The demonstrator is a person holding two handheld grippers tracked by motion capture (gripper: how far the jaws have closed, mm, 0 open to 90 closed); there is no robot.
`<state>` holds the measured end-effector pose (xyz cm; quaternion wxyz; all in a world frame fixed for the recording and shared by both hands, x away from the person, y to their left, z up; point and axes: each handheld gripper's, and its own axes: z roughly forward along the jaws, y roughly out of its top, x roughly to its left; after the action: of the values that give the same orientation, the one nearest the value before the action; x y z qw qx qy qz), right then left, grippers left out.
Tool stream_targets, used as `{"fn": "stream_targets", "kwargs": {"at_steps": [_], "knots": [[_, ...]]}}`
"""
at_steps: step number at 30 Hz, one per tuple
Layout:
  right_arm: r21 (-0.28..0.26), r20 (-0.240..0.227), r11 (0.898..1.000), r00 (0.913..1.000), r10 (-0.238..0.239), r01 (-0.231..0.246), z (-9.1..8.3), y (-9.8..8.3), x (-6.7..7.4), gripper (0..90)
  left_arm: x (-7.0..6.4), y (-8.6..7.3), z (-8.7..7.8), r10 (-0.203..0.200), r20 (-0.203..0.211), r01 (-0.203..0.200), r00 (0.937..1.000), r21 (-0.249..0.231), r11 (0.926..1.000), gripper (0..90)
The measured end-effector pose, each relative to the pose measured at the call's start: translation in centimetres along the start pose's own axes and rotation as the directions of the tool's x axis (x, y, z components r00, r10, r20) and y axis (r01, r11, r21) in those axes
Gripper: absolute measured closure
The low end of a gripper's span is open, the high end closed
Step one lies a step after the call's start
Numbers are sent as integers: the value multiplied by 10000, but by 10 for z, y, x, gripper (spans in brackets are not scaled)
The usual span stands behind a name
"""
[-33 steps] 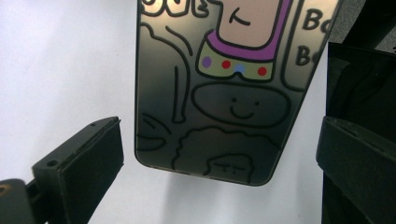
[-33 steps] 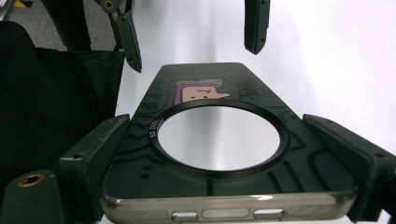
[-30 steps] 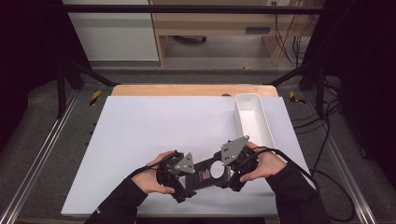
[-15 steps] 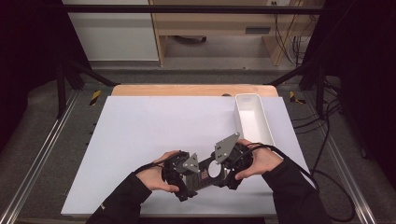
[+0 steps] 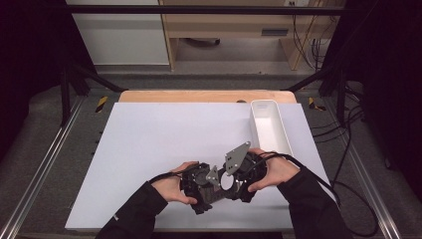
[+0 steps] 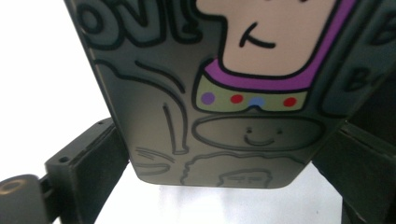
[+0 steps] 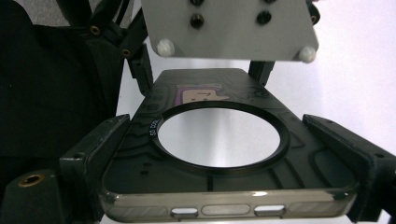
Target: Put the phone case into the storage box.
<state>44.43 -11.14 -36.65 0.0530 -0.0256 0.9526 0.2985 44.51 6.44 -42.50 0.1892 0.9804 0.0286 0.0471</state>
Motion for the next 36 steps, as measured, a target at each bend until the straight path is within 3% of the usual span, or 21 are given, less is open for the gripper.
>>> {"fn": "stream_targets", "kwargs": {"at_steps": [10, 15, 36], "knots": [[16, -64, 10000, 9999, -77, 77, 2, 2, 1, 117, -1, 1, 3, 129, 159, -135, 9998, 330, 9994, 105], [17, -76, 9999, 9999, -101, 102, 3, 3, 2, 116, -2, 2, 5, 232, 3, -232, 9997, 471, 9986, 110], [-287, 80, 9996, 9999, -72, 74, 0, 3, 3, 97, -4, -1, 2, 210, -215, -209, 9995, 23, 9998, 116]]}}
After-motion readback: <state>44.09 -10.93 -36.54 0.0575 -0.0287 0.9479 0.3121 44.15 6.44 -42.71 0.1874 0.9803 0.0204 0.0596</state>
